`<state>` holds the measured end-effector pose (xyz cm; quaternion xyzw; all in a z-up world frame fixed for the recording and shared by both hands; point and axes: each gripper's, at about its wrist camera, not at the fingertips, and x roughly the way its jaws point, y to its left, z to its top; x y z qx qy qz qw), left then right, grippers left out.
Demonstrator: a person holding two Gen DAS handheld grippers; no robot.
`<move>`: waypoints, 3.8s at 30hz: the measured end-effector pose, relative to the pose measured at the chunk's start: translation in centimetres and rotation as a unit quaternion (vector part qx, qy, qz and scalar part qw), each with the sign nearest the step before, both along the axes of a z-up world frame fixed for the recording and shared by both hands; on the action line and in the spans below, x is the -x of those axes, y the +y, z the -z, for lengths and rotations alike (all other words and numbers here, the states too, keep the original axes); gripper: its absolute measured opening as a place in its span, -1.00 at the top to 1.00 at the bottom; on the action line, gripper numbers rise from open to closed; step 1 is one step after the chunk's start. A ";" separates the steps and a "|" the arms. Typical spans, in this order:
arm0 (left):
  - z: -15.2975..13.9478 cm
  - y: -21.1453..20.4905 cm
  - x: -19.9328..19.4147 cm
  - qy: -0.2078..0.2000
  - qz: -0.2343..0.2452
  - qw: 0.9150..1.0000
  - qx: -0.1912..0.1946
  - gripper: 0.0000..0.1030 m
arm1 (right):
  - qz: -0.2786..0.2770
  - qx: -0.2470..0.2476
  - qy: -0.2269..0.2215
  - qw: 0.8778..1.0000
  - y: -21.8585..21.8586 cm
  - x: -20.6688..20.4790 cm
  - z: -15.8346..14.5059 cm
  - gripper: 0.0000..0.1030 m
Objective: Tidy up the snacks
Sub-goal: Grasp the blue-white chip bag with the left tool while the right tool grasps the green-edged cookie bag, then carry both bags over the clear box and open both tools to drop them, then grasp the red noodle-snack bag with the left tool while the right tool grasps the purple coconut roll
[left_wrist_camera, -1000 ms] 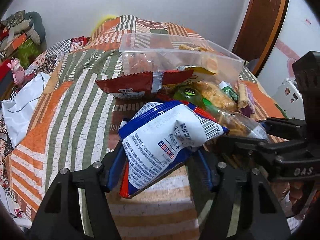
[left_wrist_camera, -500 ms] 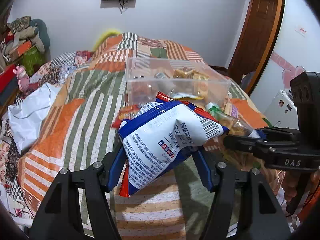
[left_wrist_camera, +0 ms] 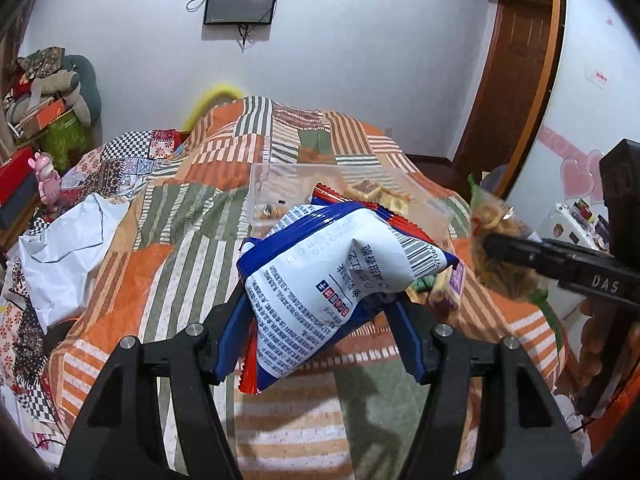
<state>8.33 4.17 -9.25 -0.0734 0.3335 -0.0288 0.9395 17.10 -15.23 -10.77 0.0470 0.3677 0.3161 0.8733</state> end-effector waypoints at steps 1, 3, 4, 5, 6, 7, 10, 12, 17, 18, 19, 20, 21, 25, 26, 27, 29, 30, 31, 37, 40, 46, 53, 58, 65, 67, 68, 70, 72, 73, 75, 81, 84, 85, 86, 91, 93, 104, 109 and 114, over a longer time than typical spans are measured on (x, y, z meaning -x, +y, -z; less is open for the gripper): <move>-0.1 0.1 -0.3 0.000 -0.001 1.000 0.001 -0.24 | 0.004 -0.003 -0.005 1.000 -0.1 -0.2 -0.3 0.22; -0.4 0.2 -1.1 -0.001 -0.003 1.000 0.005 -0.24 | 0.011 -0.010 -0.016 1.000 -0.4 -0.8 -0.9 0.22; -0.5 0.3 -1.5 -0.002 -0.003 1.000 0.006 -0.24 | 0.014 -0.014 -0.021 1.000 -0.5 -1.2 -1.2 0.22; -0.7 0.4 -1.8 -0.003 -0.004 1.000 0.007 -0.24 | 0.016 -0.016 -0.024 0.999 -0.7 -1.5 -1.5 0.22; -0.8 0.4 -2.2 -0.004 -0.005 1.000 0.008 -0.24 | 0.018 -0.019 -0.029 0.999 -0.6 -1.9 -1.8 0.22; -1.0 0.5 -2.6 -0.006 -0.005 1.000 0.008 -0.24 | 0.020 -0.021 -0.033 0.999 -0.6 -2.2 -2.0 0.22; -1.4 0.7 -3.9 -0.011 -0.008 1.000 0.004 -0.24 | 0.024 -0.025 -0.041 0.999 -0.6 -3.0 -2.3 0.22; -1.5 0.8 -4.7 -0.012 -0.009 1.000 0.003 -0.24 | 0.028 -0.025 -0.042 0.998 -0.3 -3.8 -2.4 0.22; -1.4 1.1 -7.0 -0.008 -0.012 1.000 0.005 -0.24 | 0.033 -0.028 -0.035 0.998 0.2 -5.7 -1.9 0.22; -1.4 1.2 -7.5 -0.008 -0.013 1.000 0.004 -0.24 | 0.032 -0.028 -0.033 0.999 0.2 -5.9 -1.7 0.22; -1.4 1.2 -8.0 -0.008 -0.013 1.000 0.004 -0.24 | 0.031 -0.027 -0.030 0.999 0.4 -6.3 -1.5 0.22; -1.4 1.2 -8.5 -0.008 -0.013 1.000 0.004 -0.24 | 0.030 -0.028 -0.028 0.999 0.4 -6.7 -1.3 0.22; -1.3 1.1 -8.7 -0.008 -0.013 1.000 0.004 -0.24 | 0.029 -0.028 -0.025 0.999 0.4 -6.9 -1.2 0.22; -0.8 1.1 -10.6 -0.003 -0.012 1.000 0.004 -0.24 | 0.023 -0.029 -0.011 0.999 1.0 -8.3 -0.3 0.22; -0.6 1.1 -11.0 0.000 -0.012 1.000 0.004 -0.24 | 0.020 -0.030 -0.006 0.999 1.2 -8.6 0.0 0.22; -0.4 1.1 -11.4 0.002 -0.011 1.000 0.004 -0.24 | 0.018 -0.030 -0.002 0.999 1.3 -9.0 0.2 0.22; 0.0 1.1 -12.4 0.009 -0.010 1.000 0.001 -0.24 | 0.009 -0.028 0.007 1.000 1.9 -9.8 0.7 0.22; 0.3 1.1 -12.8 0.012 -0.010 1.000 -0.001 -0.24 | 0.005 -0.026 0.012 1.000 2.1 -10.1 1.0 0.22; 0.6 1.1 -13.2 0.017 -0.010 1.000 -0.002 -0.24 | 0.001 -0.023 0.017 1.000 2.4 -10.5 1.2 0.22; 2.1 1.6 -15.3 0.039 -0.010 0.999 0.004 -0.24 | -0.021 0.001 0.041 0.999 3.9 -12.2 3.0 0.21; 2.8 1.7 -16.2 0.049 -0.010 0.999 0.008 -0.24 | -0.023 0.020 0.037 0.999 4.5 -12.5 3.3 0.22; 3.8 1.6 -17.8 0.064 -0.009 0.998 0.010 -0.24 | -0.026 0.027 0.056 0.998 4.9 -13.7 4.7 0.22; 4.9 1.5 -19.6 0.084 -0.010 0.996 0.011 -0.25 | -0.022 0.044 0.045 0.998 5.4 -14.2 5.1 0.21; 5.4 1.6 -20.2 0.098 -0.020 0.995 0.020 -0.26 | -0.017 0.047 0.042 0.998 5.7 -14.6 5.2 0.17; 5.1 1.5 -19.7 0.109 -0.010 0.994 0.026 -0.39 | -0.016 0.063 0.051 0.997 5.3 -14.1 5.4 0.07; 4.7 1.4 -19.1 0.102 -0.013 0.994 0.024 -0.45 | -0.017 0.062 0.054 0.997 5.1 -13.8 5.4 0.01; 4.5 1.4 -18.8 0.097 -0.016 0.995 0.020 -0.50 | -0.018 0.061 0.055 0.996 4.9 -13.7 5.3 0.01; 3.9 1.6 -18.3 0.091 -0.019 0.996 0.019 -0.54 | -0.022 0.060 0.056 0.996 4.7 -13.2 5.2 -0.02; 3.4 1.8 -17.7 0.087 -0.020 0.996 0.024 -0.55 | -0.022 0.062 0.051 0.997 4.4 -12.7 4.8 -0.08; 3.2 1.9 -17.5 0.085 -0.021 0.996 0.025 -0.55 | -0.021 0.064 0.045 0.997 4.3 -12.4 4.6 -0.13; 2.5 2.2 -16.6 0.079 -0.023 0.996 0.025 -0.55 | -0.018 0.069 0.031 0.997 4.0 -11.8 4.0 -0.17; 1.0 2.7 -14.1 0.061 -0.023 0.998 0.009 -0.57 | -0.008 0.066 0.000 0.998 2.6 -10.0 1.9 -0.27; 0.5 2.8 -12.7 0.054 -0.021 0.998 0.005 -0.63 | 0.000 0.062 -0.016 0.998 1.7 -9.2 1.0 -0.32; 0.5 2.8 -12.3 0.053 -0.021 0.998 0.003 -0.63 | 0.002 0.062 -0.019 0.998 1.5 -9.0 0.9 -0.32; 0.4 2.9 -11.8 0.052 -0.021 0.998 0.001 -0.63 | 0.005 0.061 -0.022 0.998 1.3 -8.7 0.8 -0.33; 1.2 2.7 -10.3 0.060 -0.015 0.998 -0.003 -0.66 | 0.019 0.061 -0.023 0.998 -0.2 -7.2 1.0 -0.39; 1.8 2.7 -9.9 0.066 -0.017 0.998 -0.007 -0.76 | 0.025 0.067 -0.017 0.997 -0.8 -6.7 1.5 -0.39; 6.7 3.6 -9.5 0.125 -0.028 0.992 0.000 -0.82 | 0.073 0.083 0.051 0.992 -3.6 -5.0 6.4 -0.58; 8.3 3.8 -10.3 0.147 -0.028 0.989 0.014 -0.82 | 0.079 0.054 0.096 0.991 -3.3 -5.8 7.9 -0.58; 9.6 3.5 -11.1 0.161 -0.025 0.986 0.018 -0.82 | 0.080 0.071 0.091 0.990 -2.3 -5.7 8.3 -0.64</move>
